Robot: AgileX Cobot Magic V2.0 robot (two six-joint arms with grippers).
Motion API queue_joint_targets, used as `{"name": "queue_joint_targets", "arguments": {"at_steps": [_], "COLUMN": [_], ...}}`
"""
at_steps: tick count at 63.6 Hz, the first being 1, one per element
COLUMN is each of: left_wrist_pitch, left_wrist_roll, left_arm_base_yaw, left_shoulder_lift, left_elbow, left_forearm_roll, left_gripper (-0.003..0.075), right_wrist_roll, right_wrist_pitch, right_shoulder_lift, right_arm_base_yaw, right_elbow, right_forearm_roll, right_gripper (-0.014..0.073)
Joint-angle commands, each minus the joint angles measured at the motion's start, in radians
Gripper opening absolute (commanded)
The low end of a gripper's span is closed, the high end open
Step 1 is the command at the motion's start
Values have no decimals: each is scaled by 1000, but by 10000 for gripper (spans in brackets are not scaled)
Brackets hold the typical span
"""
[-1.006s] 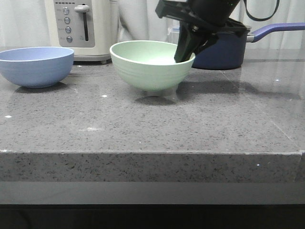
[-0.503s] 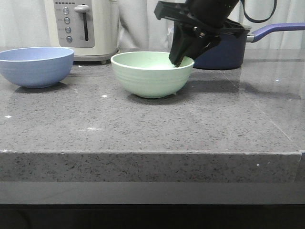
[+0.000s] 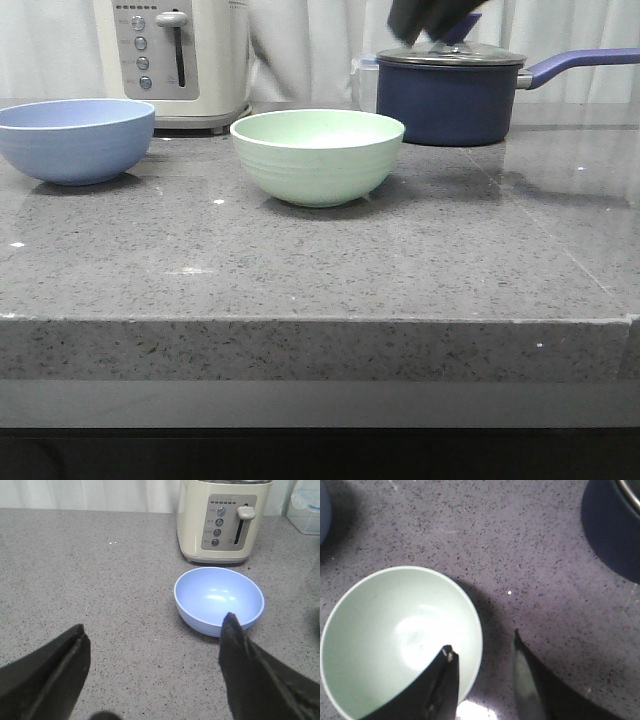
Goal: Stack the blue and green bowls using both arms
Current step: 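Open the right gripper and raise it away from the green bowl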
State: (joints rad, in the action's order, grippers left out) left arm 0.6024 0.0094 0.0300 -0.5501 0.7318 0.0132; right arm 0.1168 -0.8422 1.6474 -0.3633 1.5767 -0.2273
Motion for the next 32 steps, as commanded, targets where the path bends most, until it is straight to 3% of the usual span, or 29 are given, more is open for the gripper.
{"name": "queue_joint_targets", "arguments": {"at_steps": [1,22,32], "left_wrist_pitch": [-79,-79,-79], "left_wrist_roll": [-4,-4,-4], "left_arm_base_yaw": [8,8,8], "left_shoulder_lift": [-9,-9,-9], "left_elbow": [35,35,35], "left_forearm_roll": [2,2,2], "left_gripper": [532,532,532], "right_wrist_roll": [17,58,59], "right_wrist_pitch": [52,174,194], "right_shoulder_lift": [-126,-386,-389], "right_arm_base_yaw": [2,2,2], "right_elbow": [-25,-359,-444], "right_forearm_roll": [18,76,74], "right_gripper": [286,271,172]}}
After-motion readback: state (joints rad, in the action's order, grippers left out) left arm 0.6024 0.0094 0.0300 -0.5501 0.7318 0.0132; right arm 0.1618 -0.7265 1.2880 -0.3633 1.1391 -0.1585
